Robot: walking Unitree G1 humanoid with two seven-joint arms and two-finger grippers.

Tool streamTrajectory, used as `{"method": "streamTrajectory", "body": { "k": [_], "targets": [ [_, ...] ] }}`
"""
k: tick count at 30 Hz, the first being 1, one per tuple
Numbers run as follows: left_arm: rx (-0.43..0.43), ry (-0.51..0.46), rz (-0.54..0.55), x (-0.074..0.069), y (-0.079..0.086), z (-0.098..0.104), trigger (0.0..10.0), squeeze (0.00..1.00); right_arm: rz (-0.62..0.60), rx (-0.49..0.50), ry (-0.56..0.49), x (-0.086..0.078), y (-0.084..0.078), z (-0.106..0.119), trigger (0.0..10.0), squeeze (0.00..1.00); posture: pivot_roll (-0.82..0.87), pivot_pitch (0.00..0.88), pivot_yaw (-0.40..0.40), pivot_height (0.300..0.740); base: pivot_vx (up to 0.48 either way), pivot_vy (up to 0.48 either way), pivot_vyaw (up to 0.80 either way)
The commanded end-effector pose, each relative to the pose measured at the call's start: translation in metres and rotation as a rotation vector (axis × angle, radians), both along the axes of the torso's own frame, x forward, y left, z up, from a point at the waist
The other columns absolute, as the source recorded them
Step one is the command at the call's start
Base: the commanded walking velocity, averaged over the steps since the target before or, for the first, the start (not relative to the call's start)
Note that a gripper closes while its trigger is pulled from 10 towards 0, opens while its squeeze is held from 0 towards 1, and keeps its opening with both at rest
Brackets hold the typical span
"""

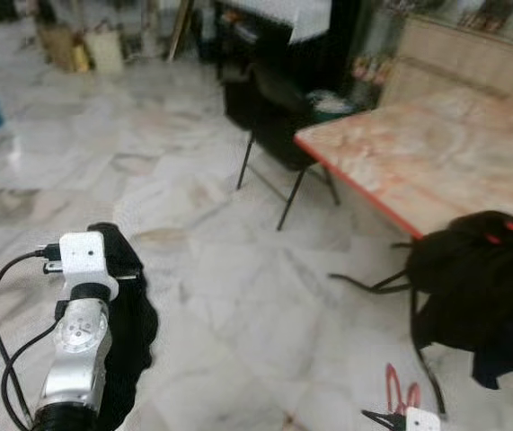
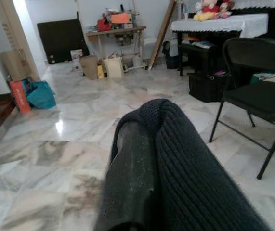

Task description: Hang hanger

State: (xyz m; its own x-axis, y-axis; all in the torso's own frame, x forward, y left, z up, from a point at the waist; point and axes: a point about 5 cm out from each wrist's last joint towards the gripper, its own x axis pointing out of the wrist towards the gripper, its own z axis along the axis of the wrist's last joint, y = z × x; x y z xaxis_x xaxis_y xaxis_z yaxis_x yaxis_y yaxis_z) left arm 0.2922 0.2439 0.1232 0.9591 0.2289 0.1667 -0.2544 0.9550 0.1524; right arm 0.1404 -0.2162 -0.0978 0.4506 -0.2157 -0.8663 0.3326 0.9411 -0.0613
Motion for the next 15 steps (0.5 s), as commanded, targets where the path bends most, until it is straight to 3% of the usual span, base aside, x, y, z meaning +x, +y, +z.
{"method": "streamTrajectory", "body": {
  "k": [1, 12, 15],
  "targets": [
    [0.006, -0.017, 0.001, -0.0016, 0.0021, 0.0054, 10.0, 0.0, 0.003, 0.001, -0.013, 0.0042, 0.0021, 0.0012, 10.0, 0.0, -0.04, 0.0, 0.016, 0.74, 0.0, 0.0, 0.0],
    [0.032, 0.005, -0.011, 0.0045, 0.0009, 0.0077, 10.0, 0.0, -0.006, 0.008, -0.021, 0.0057, 0.004, 0.0014, 10.0, 0.0, -0.05, 0.0, 0.033, 0.74, 0.0, 0.0, -0.8],
    [0.027, 0.0, -0.011, 0.0044, 0.0001, 0.0085, 10.0, 0.0, -0.002, 0.01, -0.021, 0.0059, 0.0038, 0.0015, 10.0, 0.0, -0.05, 0.0, 0.029, 0.74, 0.0, -0.328, -0.8]
  ]
}}
